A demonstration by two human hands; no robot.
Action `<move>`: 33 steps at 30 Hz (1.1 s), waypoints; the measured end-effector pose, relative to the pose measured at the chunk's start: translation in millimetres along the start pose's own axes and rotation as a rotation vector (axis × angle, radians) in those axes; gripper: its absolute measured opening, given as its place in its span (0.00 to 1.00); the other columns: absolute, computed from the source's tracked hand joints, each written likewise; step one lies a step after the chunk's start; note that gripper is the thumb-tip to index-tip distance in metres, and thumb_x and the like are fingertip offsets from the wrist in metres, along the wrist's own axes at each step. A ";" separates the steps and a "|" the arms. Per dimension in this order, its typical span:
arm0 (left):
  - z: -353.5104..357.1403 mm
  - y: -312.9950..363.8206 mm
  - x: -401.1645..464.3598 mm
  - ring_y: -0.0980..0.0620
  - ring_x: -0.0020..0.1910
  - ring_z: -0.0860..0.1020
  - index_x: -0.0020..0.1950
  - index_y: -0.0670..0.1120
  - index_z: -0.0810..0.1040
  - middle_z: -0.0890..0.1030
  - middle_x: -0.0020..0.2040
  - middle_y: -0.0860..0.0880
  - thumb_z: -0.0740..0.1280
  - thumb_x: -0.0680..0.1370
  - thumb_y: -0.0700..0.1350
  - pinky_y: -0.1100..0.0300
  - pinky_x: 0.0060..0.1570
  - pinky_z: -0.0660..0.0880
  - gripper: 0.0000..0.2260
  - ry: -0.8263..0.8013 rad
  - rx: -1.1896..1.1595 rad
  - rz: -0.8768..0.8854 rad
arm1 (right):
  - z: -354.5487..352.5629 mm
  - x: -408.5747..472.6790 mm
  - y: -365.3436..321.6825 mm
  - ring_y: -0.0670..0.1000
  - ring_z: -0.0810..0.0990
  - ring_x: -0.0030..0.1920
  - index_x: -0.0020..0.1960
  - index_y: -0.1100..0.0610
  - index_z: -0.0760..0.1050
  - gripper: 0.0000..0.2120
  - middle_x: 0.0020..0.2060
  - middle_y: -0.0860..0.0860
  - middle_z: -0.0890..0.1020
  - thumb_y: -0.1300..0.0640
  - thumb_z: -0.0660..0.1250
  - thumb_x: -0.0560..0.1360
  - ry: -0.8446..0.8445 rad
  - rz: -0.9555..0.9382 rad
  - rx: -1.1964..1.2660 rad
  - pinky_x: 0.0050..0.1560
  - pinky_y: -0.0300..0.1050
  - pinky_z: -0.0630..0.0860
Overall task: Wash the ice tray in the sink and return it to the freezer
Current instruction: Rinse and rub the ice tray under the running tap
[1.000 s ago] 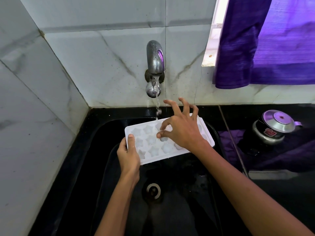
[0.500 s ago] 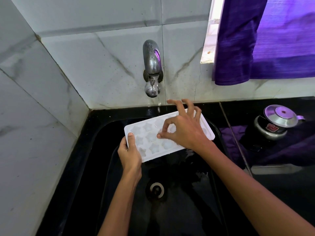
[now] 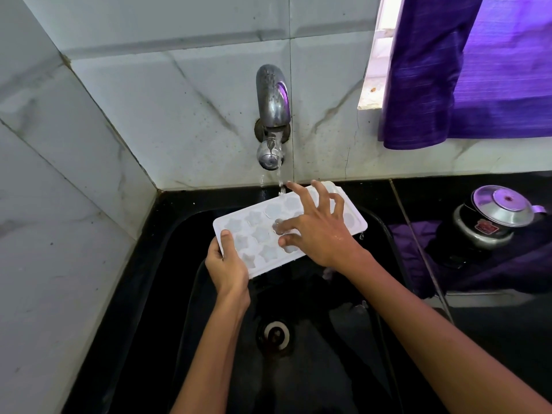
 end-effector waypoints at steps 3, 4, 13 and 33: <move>2.0 -2.4 1.0 0.56 0.40 0.80 0.54 0.48 0.75 0.81 0.44 0.52 0.58 0.82 0.50 0.68 0.28 0.76 0.09 -0.007 0.009 0.000 | -0.1 -0.2 2.2 0.58 0.38 0.74 0.53 0.40 0.80 0.09 0.76 0.46 0.45 0.43 0.65 0.74 0.018 -0.021 -0.024 0.64 0.55 0.37; 2.5 -3.8 1.2 0.56 0.41 0.80 0.55 0.48 0.75 0.81 0.45 0.52 0.58 0.82 0.51 0.68 0.28 0.76 0.09 -0.008 0.014 0.002 | -2.0 -0.2 3.3 0.57 0.38 0.74 0.50 0.41 0.81 0.09 0.76 0.45 0.47 0.42 0.66 0.72 0.031 -0.014 -0.013 0.65 0.55 0.37; 5.6 -6.4 -1.9 0.55 0.40 0.81 0.55 0.48 0.75 0.81 0.45 0.52 0.58 0.82 0.50 0.66 0.31 0.76 0.10 -0.021 0.025 0.003 | -6.4 -0.2 10.9 0.58 0.36 0.74 0.51 0.41 0.81 0.16 0.76 0.45 0.44 0.35 0.65 0.69 -0.024 0.019 -0.034 0.70 0.61 0.38; 1.8 -1.3 0.5 0.54 0.43 0.81 0.54 0.49 0.75 0.81 0.46 0.51 0.58 0.82 0.51 0.64 0.35 0.77 0.10 -0.011 0.011 0.009 | -5.1 -20.3 12.6 0.52 0.45 0.72 0.38 0.42 0.81 0.10 0.72 0.40 0.57 0.37 0.71 0.65 0.226 0.057 0.231 0.67 0.50 0.42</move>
Point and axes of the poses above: each hand's wrist, its own x-axis towards the middle knuckle, its own z-axis out of the palm, y = z × x, the point moved 3 cm from there along x, towards the middle knuckle
